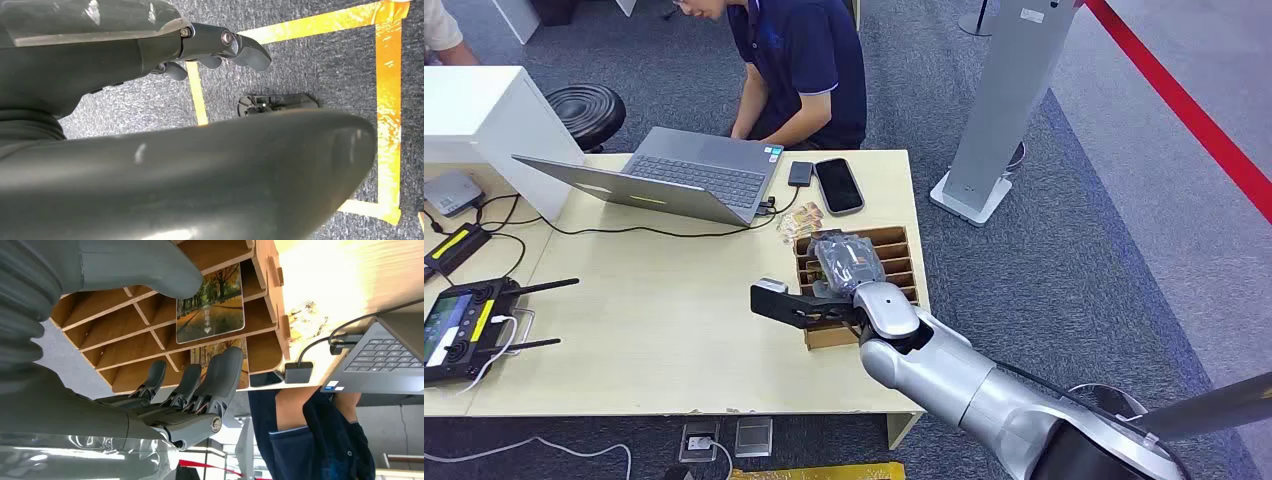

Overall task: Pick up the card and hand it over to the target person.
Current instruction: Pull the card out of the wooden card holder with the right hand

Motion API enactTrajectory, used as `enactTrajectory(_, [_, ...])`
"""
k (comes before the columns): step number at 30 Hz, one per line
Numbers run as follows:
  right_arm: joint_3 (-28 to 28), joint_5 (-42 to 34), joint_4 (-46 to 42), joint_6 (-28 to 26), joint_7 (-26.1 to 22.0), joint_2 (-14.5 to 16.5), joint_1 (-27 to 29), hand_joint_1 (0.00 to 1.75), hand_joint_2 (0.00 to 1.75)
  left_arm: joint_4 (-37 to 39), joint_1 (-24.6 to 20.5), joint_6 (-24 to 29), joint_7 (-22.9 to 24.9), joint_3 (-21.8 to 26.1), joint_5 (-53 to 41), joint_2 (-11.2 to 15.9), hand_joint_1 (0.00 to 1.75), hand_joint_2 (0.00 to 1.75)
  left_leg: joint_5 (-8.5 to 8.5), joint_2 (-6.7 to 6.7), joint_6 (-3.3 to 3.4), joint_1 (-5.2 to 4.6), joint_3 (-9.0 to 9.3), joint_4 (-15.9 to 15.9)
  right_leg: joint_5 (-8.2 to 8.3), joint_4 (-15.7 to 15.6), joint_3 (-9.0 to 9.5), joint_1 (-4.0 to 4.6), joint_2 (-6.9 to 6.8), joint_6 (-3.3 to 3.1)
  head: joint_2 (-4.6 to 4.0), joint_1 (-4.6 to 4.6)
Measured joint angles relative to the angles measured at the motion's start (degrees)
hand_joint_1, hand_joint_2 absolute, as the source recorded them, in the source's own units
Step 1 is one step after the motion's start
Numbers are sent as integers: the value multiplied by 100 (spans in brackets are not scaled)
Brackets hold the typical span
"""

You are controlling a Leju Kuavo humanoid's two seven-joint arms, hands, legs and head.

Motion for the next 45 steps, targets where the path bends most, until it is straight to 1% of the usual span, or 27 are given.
enactTrajectory(2, [-4, -4, 29, 11, 7, -2, -3, 75, 175, -1, -4, -2, 1, -1, 0, 0, 0, 0, 1, 0, 0, 0, 1, -1, 1, -1, 1, 0, 0, 0, 0, 0])
enactTrajectory(5, [-23, -23, 305, 31, 50, 50, -25, 73, 175, 1, -18, -17, 8, -9, -3, -6, 0, 0, 0, -1, 0, 0, 0, 0, 0, 0, 0, 0, -1, 0, 0, 0])
enactTrajectory(9, [-53, -67, 668, -3, 26, 105, -14, 85, 175, 1, -36, -33, 20, -22, -18, -17, 0, 0, 2, -2, -1, 0, 4, -4, 1, -4, 5, 0, -2, -1, 0, 0])
enactTrajectory(12, [-48, -83, 833, -42, -48, 161, -22, 87, 175, 3, -40, -34, 28, -22, -14, -17, 0, 0, 1, -2, -1, 0, 5, -4, 0, -2, 5, 0, -2, -1, 0, 0])
enactTrajectory(15, [-11, -56, 848, -91, -112, 200, -21, 90, 175, 4, -30, -26, 30, -15, 0, -11, 0, 0, 1, 2, -1, 0, 6, -5, 1, -3, 5, 0, 2, -2, 0, 0])
enactTrajectory(20, [81, 104, 573, -90, -80, 194, 22, 94, 175, 0, -23, -24, 11, -3, 21, -11, 0, 0, 0, 7, -1, 0, 4, -4, 1, -2, 1, 0, 8, -2, 0, 0])
enactTrajectory(25, [83, 306, 168, -111, -2, 144, 83, 106, 175, -4, -16, -21, -17, 3, 43, -16, 0, 0, -1, 8, -1, 1, 4, -4, 1, -2, 1, 1, 9, -2, 0, 0])
enactTrajectory(29, [73, 401, -64, -103, 44, 97, 98, 132, 175, -6, -7, -12, -23, 4, 52, -21, 0, 0, 0, 7, -1, 1, 5, -5, 1, -4, 3, 1, 8, -2, 0, 0])
enactTrajectory(33, [52, 490, -185, -105, 91, 59, 105, 140, 175, -9, -7, -4, -24, 0, 55, -24, 0, 0, -1, 6, 0, 1, 5, -4, 1, -4, 3, 1, 7, -2, 0, 0])
enactTrajectory(39, [24, 548, -287, -91, 109, 45, 134, 158, 175, -12, -16, 3, -33, -16, 46, -21, 0, 0, 0, 3, -1, 1, 3, -3, 0, -2, 2, 1, 4, -2, 0, 0])
enactTrajectory(40, [24, 548, -284, -85, 109, 45, 138, 161, 175, -17, -22, -8, -42, -49, 13, -19, 0, 44, 0, 3, -1, 1, 3, -3, 1, -3, 2, 1, 4, -2, 0, 0])
enactTrajectory(43, [20, 544, -260, -68, 105, 44, 150, 161, 175, -23, -37, -41, -56, -131, -74, -10, 0, 175, 0, 1, -1, 1, 4, -4, 1, -4, 3, 2, 2, -2, 0, 0])
enactTrajectory(45, [18, 539, -240, -63, 98, 47, 154, 161, 175, -19, -37, -40, -63, -110, -58, -7, 0, 175, 1, 1, -1, 1, 4, -4, 1, -4, 4, 2, 1, -2, 0, 0])
